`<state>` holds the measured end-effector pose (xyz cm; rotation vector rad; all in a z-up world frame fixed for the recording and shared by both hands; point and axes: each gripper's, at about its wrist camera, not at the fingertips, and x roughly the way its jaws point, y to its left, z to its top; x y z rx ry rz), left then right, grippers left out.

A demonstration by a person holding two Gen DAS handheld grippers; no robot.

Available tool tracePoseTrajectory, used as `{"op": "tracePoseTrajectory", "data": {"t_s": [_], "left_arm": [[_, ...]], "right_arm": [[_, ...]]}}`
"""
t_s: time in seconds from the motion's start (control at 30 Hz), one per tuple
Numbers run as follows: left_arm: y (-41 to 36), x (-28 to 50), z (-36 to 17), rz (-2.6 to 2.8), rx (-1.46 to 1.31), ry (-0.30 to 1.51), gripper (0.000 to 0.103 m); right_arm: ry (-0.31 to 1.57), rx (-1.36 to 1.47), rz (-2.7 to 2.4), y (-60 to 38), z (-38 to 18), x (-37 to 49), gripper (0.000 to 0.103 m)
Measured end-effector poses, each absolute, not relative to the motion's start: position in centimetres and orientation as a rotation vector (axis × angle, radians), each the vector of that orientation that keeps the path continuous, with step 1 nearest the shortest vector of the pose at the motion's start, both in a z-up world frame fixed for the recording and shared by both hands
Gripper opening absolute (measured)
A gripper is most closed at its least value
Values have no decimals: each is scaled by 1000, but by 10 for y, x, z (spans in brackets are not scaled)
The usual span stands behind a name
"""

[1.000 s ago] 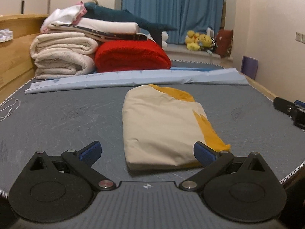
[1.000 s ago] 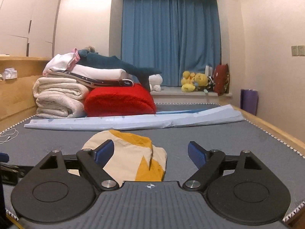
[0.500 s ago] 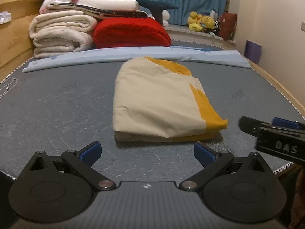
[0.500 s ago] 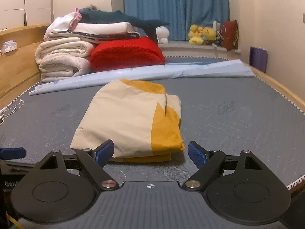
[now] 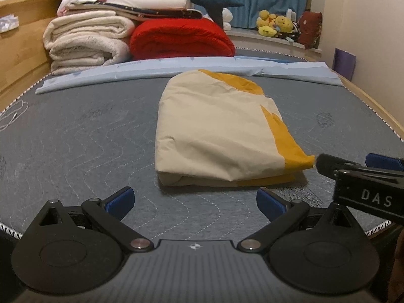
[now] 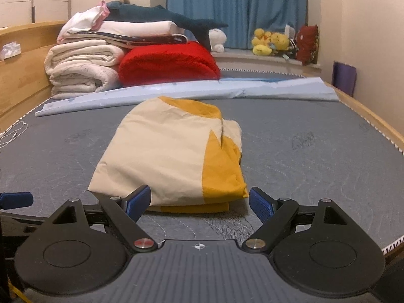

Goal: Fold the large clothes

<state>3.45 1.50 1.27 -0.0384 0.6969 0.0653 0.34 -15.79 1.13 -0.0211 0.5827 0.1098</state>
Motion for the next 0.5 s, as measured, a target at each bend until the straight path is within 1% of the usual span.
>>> {"op": "tracePoseTrajectory", "data": {"t_s": [0.5], "left_arm": [[21, 36, 11, 86, -79, 710, 103]], "right_arm": [[616, -43, 116, -161, 6, 5, 85]]}}
